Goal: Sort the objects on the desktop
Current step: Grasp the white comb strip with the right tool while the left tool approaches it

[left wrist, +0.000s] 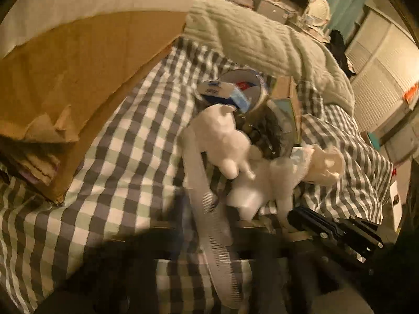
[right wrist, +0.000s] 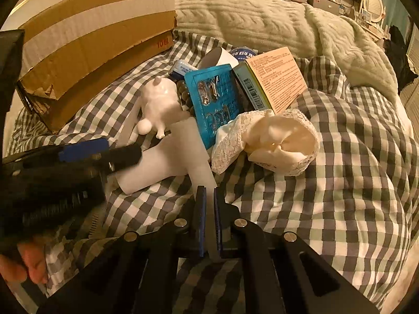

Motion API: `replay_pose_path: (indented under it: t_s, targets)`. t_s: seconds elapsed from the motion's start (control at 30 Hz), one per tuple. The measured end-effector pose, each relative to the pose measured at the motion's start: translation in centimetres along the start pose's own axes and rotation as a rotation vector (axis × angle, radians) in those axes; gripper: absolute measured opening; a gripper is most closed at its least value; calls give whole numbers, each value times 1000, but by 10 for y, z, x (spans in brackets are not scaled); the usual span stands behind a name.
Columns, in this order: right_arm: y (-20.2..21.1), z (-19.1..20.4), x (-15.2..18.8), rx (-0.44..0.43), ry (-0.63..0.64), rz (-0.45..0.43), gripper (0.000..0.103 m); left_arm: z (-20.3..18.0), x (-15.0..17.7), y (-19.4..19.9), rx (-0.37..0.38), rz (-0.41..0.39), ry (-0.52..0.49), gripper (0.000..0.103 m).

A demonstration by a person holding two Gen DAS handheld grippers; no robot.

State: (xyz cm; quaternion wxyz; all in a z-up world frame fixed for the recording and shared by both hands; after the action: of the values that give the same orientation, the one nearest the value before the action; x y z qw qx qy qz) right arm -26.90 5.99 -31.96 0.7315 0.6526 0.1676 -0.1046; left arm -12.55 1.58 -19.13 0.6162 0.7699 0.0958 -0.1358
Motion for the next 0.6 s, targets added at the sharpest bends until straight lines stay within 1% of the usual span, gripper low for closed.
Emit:
replay_pose_path:
  t_s: [0.07, 0.17, 0.23, 0.4, 0.5, 0.6]
  targets:
    - [1, 1, -1, -1, -1, -8, 5, 4, 2, -4, 32, 19, 22, 7]
    - [5, 1, 0, -1, -2, -19, 5, 3, 4, -1, 34, 9, 22, 6]
    - [8, 0, -2, 2, -4, -34, 5, 2, 3, 6, 32, -18, 16, 6]
    - [36, 4, -11, -5, -1, -96, 3, -1, -2, 33, 32, -106, -9, 4]
    - [45, 5, -13, -10, 6, -103, 3, -6, -2, 42, 14, -131, -45, 4]
    - [43, 5, -15, -12, 3, -86, 3, -6, -2, 39, 23, -108, -54, 4]
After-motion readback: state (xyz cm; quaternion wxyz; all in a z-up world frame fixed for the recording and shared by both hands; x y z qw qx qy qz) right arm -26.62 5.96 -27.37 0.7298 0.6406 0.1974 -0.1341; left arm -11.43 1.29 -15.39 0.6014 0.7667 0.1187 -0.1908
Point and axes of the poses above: each gripper's, at about its wrist camera, not at the fingertips, and y roughly against the way its jaws point, z to its left, x to its underside, the point moved 7 cm from there along -y, roughly the way its jaws point, and after that the axes turned 8 degrees about z, right-handed, at the moved point
